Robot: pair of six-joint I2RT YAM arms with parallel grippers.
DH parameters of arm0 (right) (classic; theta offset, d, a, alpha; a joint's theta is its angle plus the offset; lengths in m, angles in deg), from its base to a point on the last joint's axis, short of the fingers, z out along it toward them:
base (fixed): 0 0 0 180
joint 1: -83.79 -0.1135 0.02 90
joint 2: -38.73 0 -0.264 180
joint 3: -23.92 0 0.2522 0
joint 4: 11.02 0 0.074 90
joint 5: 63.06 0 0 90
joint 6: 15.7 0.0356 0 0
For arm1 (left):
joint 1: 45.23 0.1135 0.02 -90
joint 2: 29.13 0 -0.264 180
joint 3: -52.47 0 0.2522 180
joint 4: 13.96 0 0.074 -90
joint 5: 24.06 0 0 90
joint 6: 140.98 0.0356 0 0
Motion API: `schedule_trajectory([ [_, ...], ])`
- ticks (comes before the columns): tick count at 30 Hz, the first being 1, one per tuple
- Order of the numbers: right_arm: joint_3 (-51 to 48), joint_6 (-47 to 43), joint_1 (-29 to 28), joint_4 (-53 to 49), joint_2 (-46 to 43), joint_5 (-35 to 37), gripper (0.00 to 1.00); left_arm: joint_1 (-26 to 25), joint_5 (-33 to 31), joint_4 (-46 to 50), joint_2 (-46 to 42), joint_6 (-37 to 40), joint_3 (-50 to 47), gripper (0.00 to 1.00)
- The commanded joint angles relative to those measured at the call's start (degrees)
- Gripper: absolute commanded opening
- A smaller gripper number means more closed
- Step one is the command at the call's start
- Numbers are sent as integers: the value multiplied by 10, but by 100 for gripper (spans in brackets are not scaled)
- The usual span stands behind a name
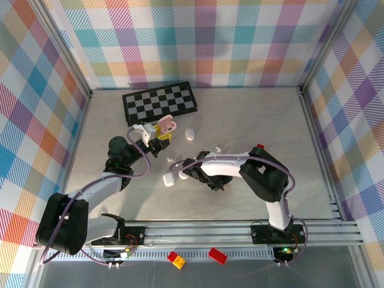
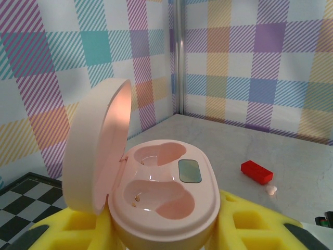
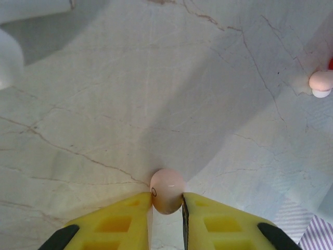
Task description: Insert the wireless bluetooth earbuds into the charging case
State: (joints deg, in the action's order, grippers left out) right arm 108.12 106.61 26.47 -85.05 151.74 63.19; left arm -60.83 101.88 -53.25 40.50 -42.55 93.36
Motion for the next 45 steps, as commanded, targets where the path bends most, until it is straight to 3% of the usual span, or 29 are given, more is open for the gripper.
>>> schedule_trajectory([
  [1, -3, -1, 4, -3, 17, -1, 22, 8, 12, -21, -8, 4, 14, 33],
  [9, -10, -14, 15, 3, 16, -6, 27, 8, 14, -17, -10, 6, 14, 33],
  [17, -19, -22, 25, 17, 0, -17, 19, 8, 17, -18, -10, 6, 13, 33],
  [23, -55, -26, 37, 67, -74, -53, 19, 7, 24, -13, -8, 10, 14, 33],
  [29, -124, -40, 88, 157, -227, -188, 19, -9, 24, -4, -2, 25, 16, 33],
  [37, -206, -14, 224, 273, -445, -476, 19, -70, 10, -2, 35, 58, 33, 33],
  [45, -219, 36, 309, 328, -525, -666, 19, -134, 16, -21, 100, 79, 69, 32],
])
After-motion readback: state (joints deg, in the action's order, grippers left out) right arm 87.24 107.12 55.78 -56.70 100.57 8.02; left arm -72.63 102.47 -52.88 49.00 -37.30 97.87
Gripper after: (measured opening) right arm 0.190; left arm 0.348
